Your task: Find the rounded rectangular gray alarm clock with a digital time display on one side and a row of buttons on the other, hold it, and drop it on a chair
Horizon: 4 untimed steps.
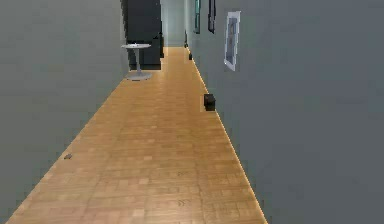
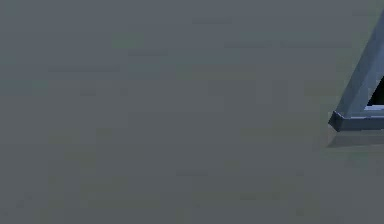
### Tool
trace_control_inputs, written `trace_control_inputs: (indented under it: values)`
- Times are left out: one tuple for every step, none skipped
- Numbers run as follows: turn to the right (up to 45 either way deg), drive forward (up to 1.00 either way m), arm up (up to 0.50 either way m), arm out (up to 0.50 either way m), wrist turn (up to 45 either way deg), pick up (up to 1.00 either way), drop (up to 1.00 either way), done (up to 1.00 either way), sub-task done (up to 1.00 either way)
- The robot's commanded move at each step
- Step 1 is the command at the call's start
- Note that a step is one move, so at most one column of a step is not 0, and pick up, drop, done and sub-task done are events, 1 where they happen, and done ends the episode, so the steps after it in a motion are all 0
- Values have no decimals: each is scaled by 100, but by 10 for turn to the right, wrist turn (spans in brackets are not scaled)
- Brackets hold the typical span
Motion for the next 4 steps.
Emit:
trace_control_inputs:
  values:
    - [-30,0,0,0,0,0,0,0,0]
    - [0,100,0,0,0,0,0,0,0]
    - [0,100,0,0,0,0,0,0,0]
    - [0,100,0,0,0,0,0,0,0]
